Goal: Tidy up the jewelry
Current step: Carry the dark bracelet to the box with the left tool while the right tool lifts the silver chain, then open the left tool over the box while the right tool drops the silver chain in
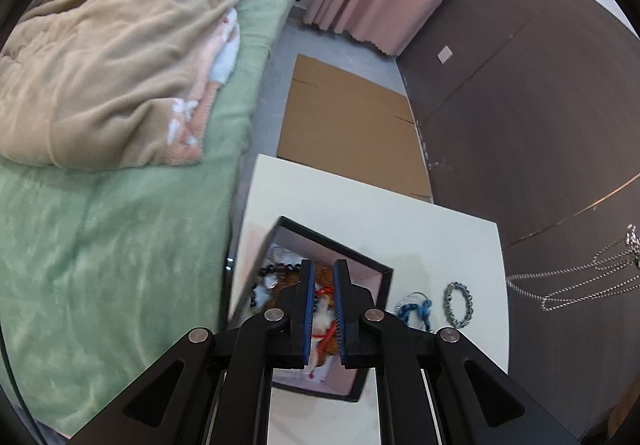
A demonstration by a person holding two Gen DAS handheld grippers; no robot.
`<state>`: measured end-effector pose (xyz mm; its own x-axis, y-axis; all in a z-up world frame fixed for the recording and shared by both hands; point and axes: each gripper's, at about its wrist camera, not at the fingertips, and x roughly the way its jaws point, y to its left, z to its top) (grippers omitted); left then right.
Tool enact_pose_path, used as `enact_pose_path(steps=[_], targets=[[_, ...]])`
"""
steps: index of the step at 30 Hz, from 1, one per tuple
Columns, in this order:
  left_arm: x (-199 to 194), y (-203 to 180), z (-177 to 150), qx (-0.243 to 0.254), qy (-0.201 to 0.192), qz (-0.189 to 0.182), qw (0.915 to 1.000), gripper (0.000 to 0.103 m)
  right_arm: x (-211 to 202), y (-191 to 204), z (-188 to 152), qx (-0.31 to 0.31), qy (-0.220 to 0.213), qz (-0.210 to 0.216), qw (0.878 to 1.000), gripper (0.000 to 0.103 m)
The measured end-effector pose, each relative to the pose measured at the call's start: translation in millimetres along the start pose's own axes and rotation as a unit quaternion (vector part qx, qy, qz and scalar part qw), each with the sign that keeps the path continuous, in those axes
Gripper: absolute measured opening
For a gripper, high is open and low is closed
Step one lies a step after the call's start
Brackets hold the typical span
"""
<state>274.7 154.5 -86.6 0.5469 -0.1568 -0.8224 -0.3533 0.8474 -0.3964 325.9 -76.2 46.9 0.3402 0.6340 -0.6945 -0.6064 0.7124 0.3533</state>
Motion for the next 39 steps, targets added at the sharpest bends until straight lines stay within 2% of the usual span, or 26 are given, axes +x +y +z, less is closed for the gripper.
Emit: enact_pose_path(steps=[11,12,13,14,15,16,17,34,37,39], targets=[[-38,41,-8,-0.031,-0.026,0.003,0.9992,0.010,36,42,-3,-0.024,0.023,0.037,0.999,0.018],[-40,42,-9,-0.033,-0.027,0.005,0.9991,0.016,38,45,-4,-0.025,0.025,0.040,0.999,0.018],[-44,46,-10,-0.036,-0.030,0.004,0.9989,0.030,42,48,-5,-0.025,0.027,0.042,0.998,0.018],[-48,48,-11,-0.038,-0.034,0.001,0.9987,0.040,46,51,-7,-0.026,0.029,0.045,0.998,0.018],[-51,50,-11,-0.038,-0.040,0.002,0.9985,0.061,48,53,-8,-0.026,0.032,0.046,0.998,0.018],[-56,52,-13,-0.038,-0.051,0.005,0.9980,0.073,53,56,-10,-0.025,0.035,0.049,0.998,0.018],[-61,53,-14,-0.037,-0.061,0.007,0.9974,0.076,56,57,-12,-0.025,0.039,0.050,0.998,0.018],[-97,89,-33,-0.061,-0.080,0.013,0.9948,0.077,122,57,-57,-0.010,0.095,0.040,0.995,0.018],[-99,90,-35,-0.063,-0.081,0.013,0.9946,0.077,135,49,-66,0.000,0.118,0.036,0.992,0.018],[-100,88,-35,-0.061,-0.081,0.012,0.9947,0.077,143,46,-70,0.003,0.137,0.019,0.990,0.020]])
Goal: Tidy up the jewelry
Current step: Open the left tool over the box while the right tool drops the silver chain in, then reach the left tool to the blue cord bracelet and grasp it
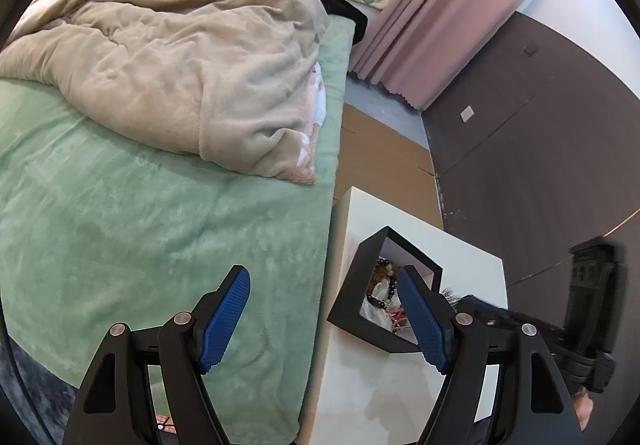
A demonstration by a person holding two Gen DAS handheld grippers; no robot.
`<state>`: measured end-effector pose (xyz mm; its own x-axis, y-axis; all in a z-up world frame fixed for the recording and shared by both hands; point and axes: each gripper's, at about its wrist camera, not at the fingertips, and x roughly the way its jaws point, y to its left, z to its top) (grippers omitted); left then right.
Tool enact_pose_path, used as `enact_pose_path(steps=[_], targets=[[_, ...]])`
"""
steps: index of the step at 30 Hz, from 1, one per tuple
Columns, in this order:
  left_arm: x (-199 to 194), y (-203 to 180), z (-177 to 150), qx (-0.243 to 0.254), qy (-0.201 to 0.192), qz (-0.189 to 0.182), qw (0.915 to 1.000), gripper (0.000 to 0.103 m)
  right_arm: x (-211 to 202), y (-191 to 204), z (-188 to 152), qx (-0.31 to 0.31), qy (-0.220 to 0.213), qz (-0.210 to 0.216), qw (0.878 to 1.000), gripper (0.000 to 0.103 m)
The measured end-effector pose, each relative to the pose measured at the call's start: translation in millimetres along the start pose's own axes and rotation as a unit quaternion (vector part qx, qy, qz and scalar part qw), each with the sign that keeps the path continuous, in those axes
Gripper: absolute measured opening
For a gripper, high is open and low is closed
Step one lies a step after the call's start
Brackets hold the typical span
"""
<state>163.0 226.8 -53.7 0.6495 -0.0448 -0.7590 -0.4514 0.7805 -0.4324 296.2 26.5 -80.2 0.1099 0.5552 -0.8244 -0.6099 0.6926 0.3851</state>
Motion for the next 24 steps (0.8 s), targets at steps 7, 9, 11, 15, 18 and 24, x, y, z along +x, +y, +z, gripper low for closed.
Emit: enact_pose_path(steps=[7,9,11,15,18,24], targets=[[7,-22,-5,0.029,0.004,-0.010,0.9995,0.077,-16,-15,-4,0.012,-0.021,-0.013,1.000,0.066],[12,-32,-7,0.040,0.008,-0.016,0.9991,0.077,-28,-22,-7,0.012,-0.035,-0.022,0.999,0.067],[15,-41,-9,0.048,0.011,-0.020,0.9986,0.077,-38,-33,-12,0.024,-0.043,-0.032,0.998,0.067],[26,-66,-15,0.071,0.022,-0.033,0.9967,0.077,-53,-60,-24,0.053,-0.058,-0.055,0.995,0.067],[34,-84,-20,0.086,0.032,-0.041,0.9950,0.077,-61,-82,-34,0.073,-0.061,-0.071,0.993,0.067],[55,-126,-36,0.122,0.059,-0.058,0.9891,0.077,-69,-121,-52,0.119,-0.050,-0.064,0.990,0.080]])
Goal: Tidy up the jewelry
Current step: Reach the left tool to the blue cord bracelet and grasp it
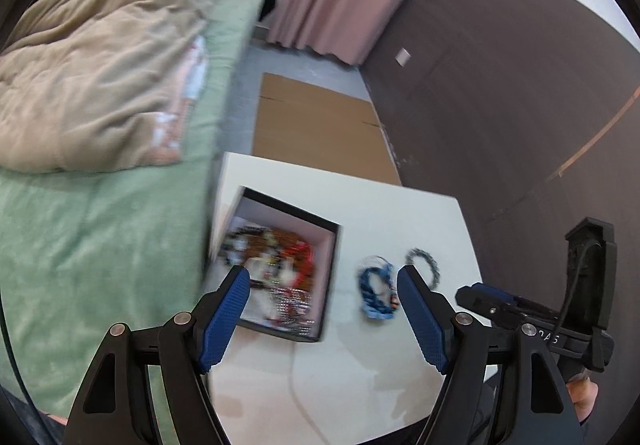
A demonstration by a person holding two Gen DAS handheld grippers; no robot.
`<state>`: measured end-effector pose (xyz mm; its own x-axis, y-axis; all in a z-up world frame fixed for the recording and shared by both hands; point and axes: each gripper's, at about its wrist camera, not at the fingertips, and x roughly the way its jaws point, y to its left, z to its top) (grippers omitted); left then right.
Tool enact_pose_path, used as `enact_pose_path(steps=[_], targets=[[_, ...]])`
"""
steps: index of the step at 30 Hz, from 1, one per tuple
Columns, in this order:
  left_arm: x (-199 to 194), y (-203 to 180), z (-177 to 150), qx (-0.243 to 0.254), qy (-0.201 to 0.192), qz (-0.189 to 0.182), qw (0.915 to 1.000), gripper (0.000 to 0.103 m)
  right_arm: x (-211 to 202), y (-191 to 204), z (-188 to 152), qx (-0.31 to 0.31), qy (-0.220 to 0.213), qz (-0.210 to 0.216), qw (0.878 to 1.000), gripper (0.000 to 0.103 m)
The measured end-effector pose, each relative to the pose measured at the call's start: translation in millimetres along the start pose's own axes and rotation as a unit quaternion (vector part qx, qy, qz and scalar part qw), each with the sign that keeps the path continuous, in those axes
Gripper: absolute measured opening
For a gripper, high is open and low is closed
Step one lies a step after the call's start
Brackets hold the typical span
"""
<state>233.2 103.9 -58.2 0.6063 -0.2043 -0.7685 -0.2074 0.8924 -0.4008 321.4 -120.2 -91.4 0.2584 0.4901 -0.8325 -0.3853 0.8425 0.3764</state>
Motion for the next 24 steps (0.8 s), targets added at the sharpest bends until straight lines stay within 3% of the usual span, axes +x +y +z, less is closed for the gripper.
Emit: enact_pose_path(steps=[9,15,24], targets=[[40,-52,-10,0.057,0.046,-0.011,0.9972,0.077,-9,-45,-16,0.048,0.005,0.015,0.999,0.086],[71,-77,-20,0.091,0.081,-0.001,0.9926,0.077,-14,-70,-28,0.071,-0.002,-0.010,0.997,0.086],[106,-100,-35,0.140,0.109,0.033,0.9836,0.075,-26,-92,-43,0.060,-0.054,-0.038,0.996,0.086]])
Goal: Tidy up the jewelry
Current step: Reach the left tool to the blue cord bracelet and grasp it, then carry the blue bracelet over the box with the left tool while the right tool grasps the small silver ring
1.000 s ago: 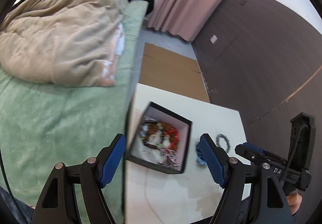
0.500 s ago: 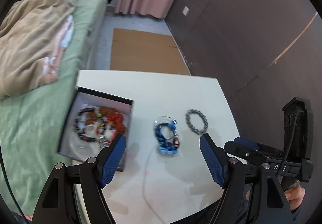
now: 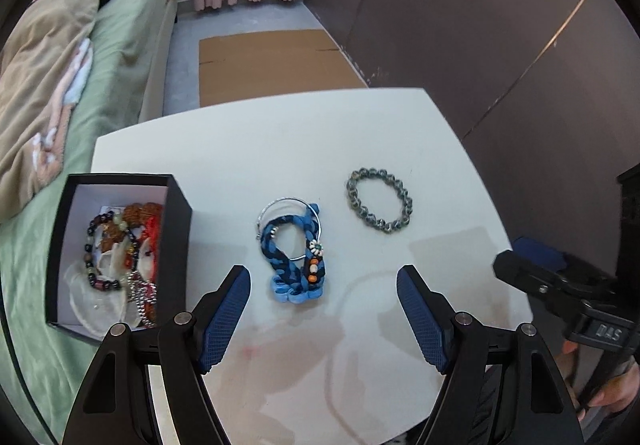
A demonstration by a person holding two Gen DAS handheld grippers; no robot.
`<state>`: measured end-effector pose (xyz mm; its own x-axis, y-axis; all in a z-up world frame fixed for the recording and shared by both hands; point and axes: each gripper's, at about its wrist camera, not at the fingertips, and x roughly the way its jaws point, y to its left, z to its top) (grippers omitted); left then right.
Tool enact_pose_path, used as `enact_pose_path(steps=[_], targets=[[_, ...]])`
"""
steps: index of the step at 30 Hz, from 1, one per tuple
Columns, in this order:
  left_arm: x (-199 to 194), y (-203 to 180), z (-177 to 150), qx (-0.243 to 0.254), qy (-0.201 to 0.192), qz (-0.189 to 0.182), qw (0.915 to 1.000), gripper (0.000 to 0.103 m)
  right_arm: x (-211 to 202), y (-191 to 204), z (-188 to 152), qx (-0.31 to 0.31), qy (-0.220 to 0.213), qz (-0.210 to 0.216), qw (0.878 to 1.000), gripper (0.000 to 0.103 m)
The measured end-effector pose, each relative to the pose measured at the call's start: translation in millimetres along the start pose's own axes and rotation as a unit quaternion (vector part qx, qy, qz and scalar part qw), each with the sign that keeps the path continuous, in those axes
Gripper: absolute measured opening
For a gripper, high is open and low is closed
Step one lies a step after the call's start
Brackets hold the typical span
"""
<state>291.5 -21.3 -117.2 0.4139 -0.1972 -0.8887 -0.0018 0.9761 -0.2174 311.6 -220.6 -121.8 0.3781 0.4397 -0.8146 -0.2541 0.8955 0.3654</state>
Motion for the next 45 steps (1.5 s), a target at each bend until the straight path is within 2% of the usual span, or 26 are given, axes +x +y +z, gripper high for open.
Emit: enact_pose_path(steps=[3,8,11,13,14,15,23,27,35,38,45], targets=[[9,-4,-1,0.008,0.007,0.013,0.9999,0.073,-2,-1,-2,-0.017,-0.003,-0.004,1.000,0.086],[24,-10,-1,0.025,0.021,0.023,0.9992,0.060,0,-2,-8,-0.050,0.013,-0.012,0.999,0.086],[35,-12,-1,0.030,0.035,0.030,0.9985,0.047,1,-2,-11,-0.062,0.019,-0.025,0.998,0.086],[42,-11,0,0.031,0.045,0.037,0.9978,0.022,0,1,-14,-0.077,0.015,-0.037,0.996,0.086],[44,-10,0,0.029,0.047,0.040,0.9977,0.015,-1,2,-15,-0.084,0.013,-0.042,0.996,0.086],[43,-7,0,0.024,0.045,0.040,0.9979,0.013,-2,3,-15,-0.088,0.010,-0.046,0.995,0.086],[8,6,5,0.009,0.000,0.028,0.9996,0.012,5,3,-8,-0.080,0.012,-0.060,0.995,0.086],[-11,14,7,-0.001,-0.016,0.019,0.9997,0.012,17,13,-8,-0.097,0.014,-0.069,0.993,0.086],[-45,34,1,-0.024,-0.047,0.011,0.9986,0.012,33,49,-13,-0.147,0.030,-0.026,0.988,0.086],[-58,45,-4,-0.034,-0.057,0.014,0.9977,0.012,40,60,-14,-0.156,0.039,-0.011,0.987,0.090],[-79,71,-16,-0.058,-0.073,0.022,0.9954,0.012,56,82,-15,-0.181,0.046,-0.005,0.982,0.091]])
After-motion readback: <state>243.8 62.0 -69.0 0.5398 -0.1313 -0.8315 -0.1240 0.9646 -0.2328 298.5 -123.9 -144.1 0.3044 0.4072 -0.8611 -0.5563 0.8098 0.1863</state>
